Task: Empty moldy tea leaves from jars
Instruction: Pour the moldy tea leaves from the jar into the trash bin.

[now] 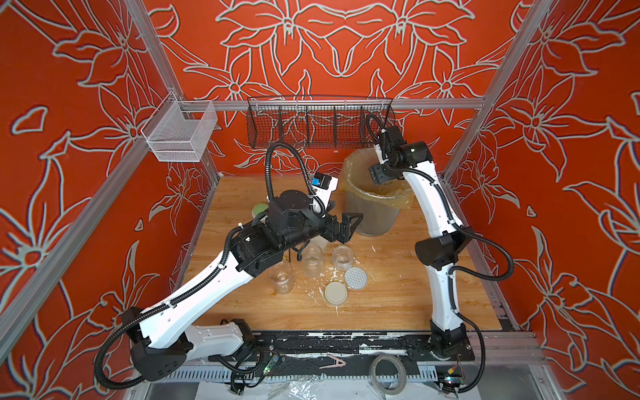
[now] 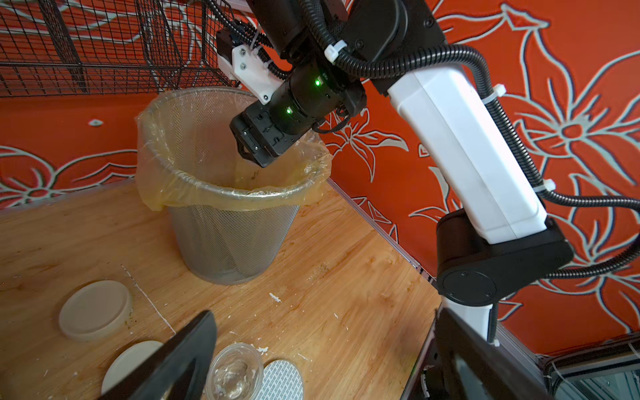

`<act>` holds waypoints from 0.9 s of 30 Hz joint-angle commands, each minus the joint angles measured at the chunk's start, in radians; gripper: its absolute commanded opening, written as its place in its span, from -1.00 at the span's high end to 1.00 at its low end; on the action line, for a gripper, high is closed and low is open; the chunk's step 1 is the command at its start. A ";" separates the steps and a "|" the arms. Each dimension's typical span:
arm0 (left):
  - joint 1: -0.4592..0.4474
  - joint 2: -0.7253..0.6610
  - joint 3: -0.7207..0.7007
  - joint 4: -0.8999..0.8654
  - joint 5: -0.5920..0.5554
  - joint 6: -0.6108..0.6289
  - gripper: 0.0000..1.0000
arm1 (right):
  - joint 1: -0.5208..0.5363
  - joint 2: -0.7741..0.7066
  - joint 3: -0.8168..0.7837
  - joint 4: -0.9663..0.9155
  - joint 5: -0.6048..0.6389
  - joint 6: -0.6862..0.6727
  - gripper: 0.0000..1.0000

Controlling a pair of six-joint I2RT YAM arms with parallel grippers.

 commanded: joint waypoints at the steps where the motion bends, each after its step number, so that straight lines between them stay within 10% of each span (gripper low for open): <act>1: -0.006 0.012 0.000 0.018 0.008 -0.004 -0.95 | 0.054 -0.027 -0.012 0.024 0.233 -0.144 0.65; 10: -0.006 0.027 0.033 -0.009 0.011 0.018 -0.95 | -0.014 -0.093 -0.002 0.046 -0.212 0.119 0.63; 17: -0.006 0.012 0.015 0.010 0.014 0.013 -0.95 | 0.002 -0.047 0.047 -0.017 0.005 0.087 0.63; 22: -0.006 0.021 0.019 0.026 0.017 0.010 -0.95 | -0.077 -0.149 -0.083 0.121 -0.462 0.282 0.58; 27: -0.006 0.021 0.021 0.021 0.030 -0.001 -0.95 | -0.089 -0.073 0.010 0.029 -0.428 0.352 0.54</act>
